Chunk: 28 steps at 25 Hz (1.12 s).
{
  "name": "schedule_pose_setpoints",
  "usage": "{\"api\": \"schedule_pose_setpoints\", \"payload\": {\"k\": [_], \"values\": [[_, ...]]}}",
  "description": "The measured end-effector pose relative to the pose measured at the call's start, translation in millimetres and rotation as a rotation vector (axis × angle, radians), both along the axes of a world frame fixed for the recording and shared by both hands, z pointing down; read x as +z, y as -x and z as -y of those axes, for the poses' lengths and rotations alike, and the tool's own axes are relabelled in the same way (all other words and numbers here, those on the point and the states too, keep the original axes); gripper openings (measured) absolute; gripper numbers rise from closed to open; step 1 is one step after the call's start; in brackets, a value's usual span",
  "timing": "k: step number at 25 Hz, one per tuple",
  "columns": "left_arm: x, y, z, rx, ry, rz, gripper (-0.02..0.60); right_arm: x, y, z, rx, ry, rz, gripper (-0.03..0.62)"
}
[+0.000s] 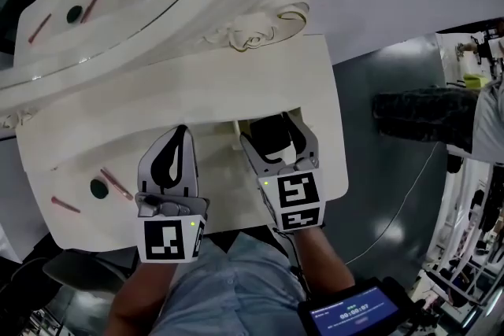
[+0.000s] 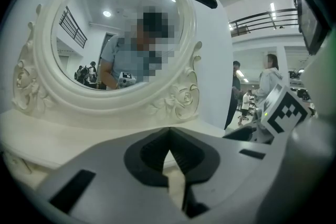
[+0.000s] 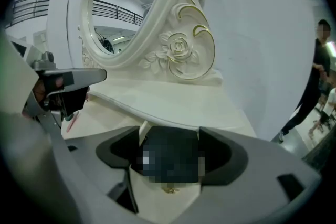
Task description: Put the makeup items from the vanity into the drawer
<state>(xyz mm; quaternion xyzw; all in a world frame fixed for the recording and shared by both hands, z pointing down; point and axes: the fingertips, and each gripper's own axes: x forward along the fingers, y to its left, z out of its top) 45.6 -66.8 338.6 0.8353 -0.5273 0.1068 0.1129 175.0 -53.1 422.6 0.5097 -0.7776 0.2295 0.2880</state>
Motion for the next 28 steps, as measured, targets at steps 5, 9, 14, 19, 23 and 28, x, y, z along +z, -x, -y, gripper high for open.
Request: {"api": "schedule_pose_setpoints", "payload": {"k": [5, 9, 14, 19, 23, 28], "values": [[3, -1, 4, -0.002, 0.003, 0.001, 0.000, -1, 0, -1, -0.014, -0.010, 0.019, 0.354], [3, -3, 5, 0.003, 0.005, 0.000, 0.000, -3, 2, -2, -0.022, -0.020, 0.037, 0.354], [3, -6, 3, 0.011, 0.009, 0.001, 0.000, -9, -1, 0, -0.011, -0.045, 0.044, 0.354], [1, -7, 4, 0.014, 0.004, 0.002, 0.000, -10, -3, 0, -0.006, -0.053, 0.036, 0.354], [3, -7, 4, 0.012, 0.007, 0.001, 0.000, -7, -6, -3, -0.004, -0.048, 0.028, 0.354], [1, -7, 3, 0.008, -0.003, -0.001, 0.000, -10, -2, -4, -0.015, -0.062, 0.027, 0.353]]}}
